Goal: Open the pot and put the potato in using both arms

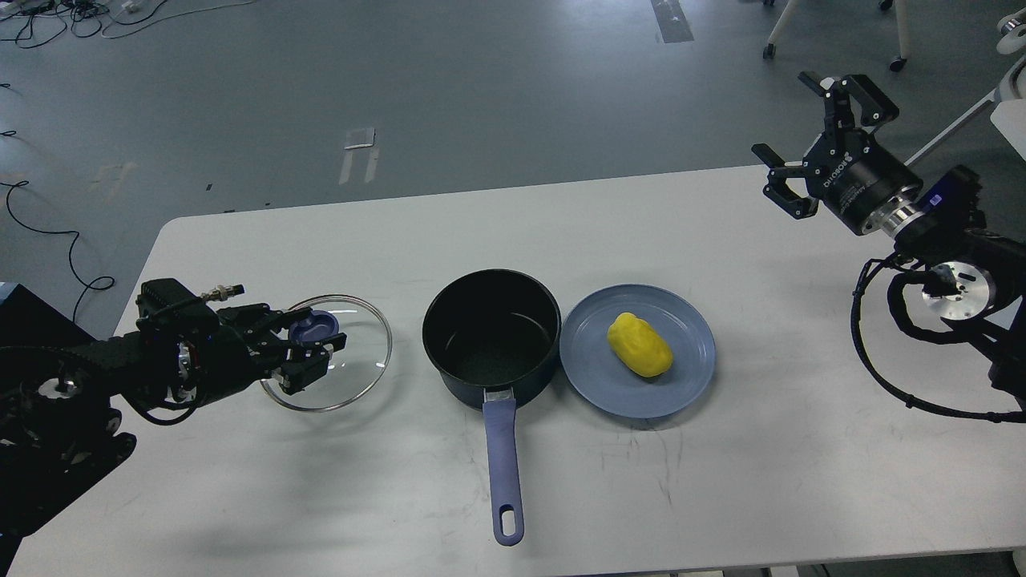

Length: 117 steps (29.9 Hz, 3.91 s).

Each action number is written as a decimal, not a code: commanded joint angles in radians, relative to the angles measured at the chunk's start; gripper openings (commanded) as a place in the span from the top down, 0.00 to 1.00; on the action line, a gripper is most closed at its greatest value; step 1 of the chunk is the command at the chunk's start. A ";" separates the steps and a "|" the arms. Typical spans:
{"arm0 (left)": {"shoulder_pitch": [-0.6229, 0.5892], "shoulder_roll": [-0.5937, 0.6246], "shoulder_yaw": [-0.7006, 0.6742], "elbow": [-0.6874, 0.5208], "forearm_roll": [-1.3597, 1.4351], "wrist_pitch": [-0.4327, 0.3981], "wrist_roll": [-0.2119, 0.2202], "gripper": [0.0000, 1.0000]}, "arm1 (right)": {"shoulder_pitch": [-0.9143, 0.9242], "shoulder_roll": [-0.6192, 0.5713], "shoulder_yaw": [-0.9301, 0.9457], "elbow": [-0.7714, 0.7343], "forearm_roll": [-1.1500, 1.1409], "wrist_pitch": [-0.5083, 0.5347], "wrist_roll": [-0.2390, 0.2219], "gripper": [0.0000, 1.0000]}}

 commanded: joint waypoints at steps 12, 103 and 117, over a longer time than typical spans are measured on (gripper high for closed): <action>0.040 -0.057 0.004 0.121 0.001 0.021 0.000 0.52 | -0.011 0.002 0.000 0.000 0.000 0.000 0.000 0.00; -0.381 -0.123 -0.011 0.001 -1.131 -0.346 0.000 0.03 | 0.571 0.290 -1.017 0.132 -1.339 -0.144 0.000 0.01; -0.381 -0.123 -0.014 -0.002 -1.131 -0.344 0.000 0.03 | 0.558 0.298 -1.028 0.129 -1.338 -0.160 0.000 0.28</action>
